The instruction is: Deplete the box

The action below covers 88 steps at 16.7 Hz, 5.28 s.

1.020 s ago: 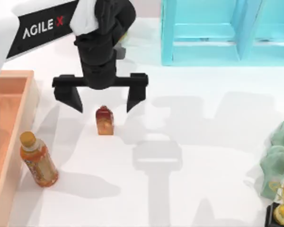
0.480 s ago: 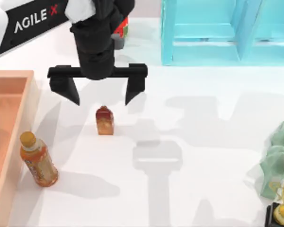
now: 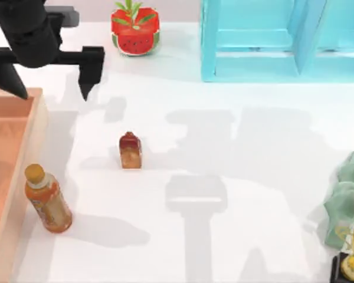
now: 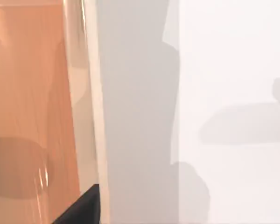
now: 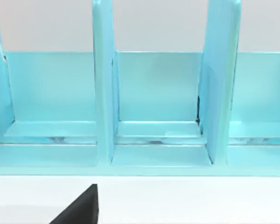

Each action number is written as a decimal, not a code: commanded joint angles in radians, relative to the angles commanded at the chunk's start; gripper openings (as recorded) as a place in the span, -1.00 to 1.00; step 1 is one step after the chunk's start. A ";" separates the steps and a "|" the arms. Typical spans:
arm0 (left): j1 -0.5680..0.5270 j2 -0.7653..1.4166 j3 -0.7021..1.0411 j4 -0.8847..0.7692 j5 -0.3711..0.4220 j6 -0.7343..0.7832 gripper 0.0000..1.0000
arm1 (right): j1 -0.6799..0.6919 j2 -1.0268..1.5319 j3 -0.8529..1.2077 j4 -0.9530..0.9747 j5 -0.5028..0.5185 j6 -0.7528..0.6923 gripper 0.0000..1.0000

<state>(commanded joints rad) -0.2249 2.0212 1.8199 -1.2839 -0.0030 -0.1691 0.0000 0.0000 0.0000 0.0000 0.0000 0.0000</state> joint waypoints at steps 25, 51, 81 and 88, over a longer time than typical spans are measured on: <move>0.385 -0.054 -0.420 0.278 0.005 0.357 1.00 | 0.000 0.000 0.000 0.000 0.000 0.000 1.00; 0.365 -0.053 -0.438 0.297 0.007 0.337 -1.00 | 0.000 0.000 0.000 0.000 0.000 0.000 1.00; 0.134 -0.152 -0.084 -0.059 0.043 0.110 -1.00 | 0.000 0.000 0.000 0.000 0.000 0.000 1.00; -0.435 -0.233 -0.380 0.144 0.031 -0.460 -1.00 | 0.000 0.000 0.000 0.000 0.000 0.000 1.00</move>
<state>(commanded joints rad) -0.6596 1.7878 1.4403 -1.1401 0.0283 -0.6291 0.0000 0.0000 0.0000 0.0000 0.0000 0.0000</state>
